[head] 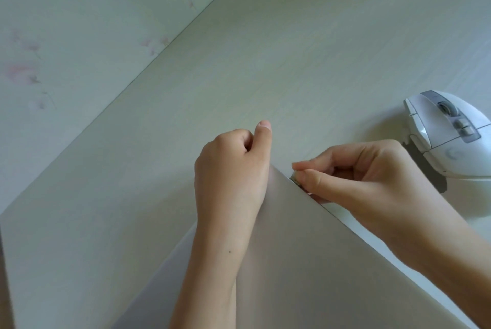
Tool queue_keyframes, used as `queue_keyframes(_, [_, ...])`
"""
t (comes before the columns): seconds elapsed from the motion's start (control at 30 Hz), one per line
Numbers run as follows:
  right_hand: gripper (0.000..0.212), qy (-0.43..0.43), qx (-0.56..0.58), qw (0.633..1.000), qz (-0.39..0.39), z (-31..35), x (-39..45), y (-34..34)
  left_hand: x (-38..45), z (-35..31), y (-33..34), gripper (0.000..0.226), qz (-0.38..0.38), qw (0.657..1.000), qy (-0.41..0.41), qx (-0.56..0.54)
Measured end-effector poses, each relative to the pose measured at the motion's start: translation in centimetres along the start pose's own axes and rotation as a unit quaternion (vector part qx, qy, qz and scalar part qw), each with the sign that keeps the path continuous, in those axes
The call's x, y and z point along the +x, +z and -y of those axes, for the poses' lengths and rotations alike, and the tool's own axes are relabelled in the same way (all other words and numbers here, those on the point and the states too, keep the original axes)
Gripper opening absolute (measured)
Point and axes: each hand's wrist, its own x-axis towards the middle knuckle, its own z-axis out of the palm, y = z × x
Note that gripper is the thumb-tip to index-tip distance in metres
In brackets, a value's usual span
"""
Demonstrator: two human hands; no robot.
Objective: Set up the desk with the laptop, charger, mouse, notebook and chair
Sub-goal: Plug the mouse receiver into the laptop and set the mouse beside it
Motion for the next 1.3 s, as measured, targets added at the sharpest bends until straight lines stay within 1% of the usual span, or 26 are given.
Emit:
queue_keyframes(0.23, [0.011,-0.001,0.003,1.0,0.029,-0.3,-0.2,0.1,0.1,0.1,0.2,0.056,-0.001,1.0,0.012,-0.008])
queue_keyframes(0.4, [0.027,-0.03,-0.058,0.997,0.037,-1.0,0.0,-0.1,0.2,0.3,0.6,0.056,-0.007,1.0,0.005,0.003])
queue_keyframes(0.53, [0.015,-0.079,-0.139,0.986,0.048,-1.4,0.1,0.0,0.5,0.9,1.3,0.057,0.003,0.999,-0.003,0.037])
queue_keyframes(0.6, [0.01,-0.108,-0.204,0.973,0.032,-1.9,0.2,0.2,0.5,1.2,1.8,0.058,0.007,0.999,-0.007,0.046])
queue_keyframes(0.67, [0.019,-0.14,-0.268,0.953,0.02,-2.5,0.3,0.2,0.6,1.3,2.2,0.059,0.003,0.999,-0.002,0.051])
queue_keyframes(0.73, [0.024,-0.148,-0.289,0.946,0.021,-2.9,0.5,0.1,0.6,1.4,2.3,0.059,-0.005,0.999,0.0,0.054])
queue_keyframes(0.83, [0.023,-0.163,-0.323,0.932,0.004,-3.3,0.5,0.2,0.3,1.5,2.3,0.057,-0.021,0.998,0.0,0.055])
queue_keyframes(0.9, [0.026,-0.189,-0.38,0.905,-0.015,-3.7,0.2,0.5,-0.2,1.7,2.2,0.051,-0.031,0.997,0.02,0.067])
queue_keyframes(0.97, [0.034,-0.206,-0.439,0.874,-0.02,-4.1,-0.3,0.8,-1.0,2.0,2.2,0.038,-0.039,0.995,0.053,0.079])
queue_keyframes(1.1, [0.044,-0.201,-0.475,0.856,-0.022,-4.1,-1.1,1.0,-3.3,2.8,1.6,0.02,-0.086,0.987,0.118,0.071])
queue_keyframes(1.17, [0.049,-0.21,-0.509,0.834,-0.02,-4.1,-1.5,1.3,-4.6,3.2,1.0,0.012,-0.104,0.981,0.147,0.072])
queue_keyframes(1.2, [0.05,-0.21,-0.525,0.824,-0.016,-4.1,-1.8,1.4,-5.1,3.5,0.8,0.013,-0.099,0.981,0.152,0.065])
queue_keyframes(1.3, [0.049,-0.216,-0.562,0.799,-0.016,-3.9,-2.6,1.7,-6.6,4.8,0.8,0.027,-0.082,0.982,0.162,0.053])
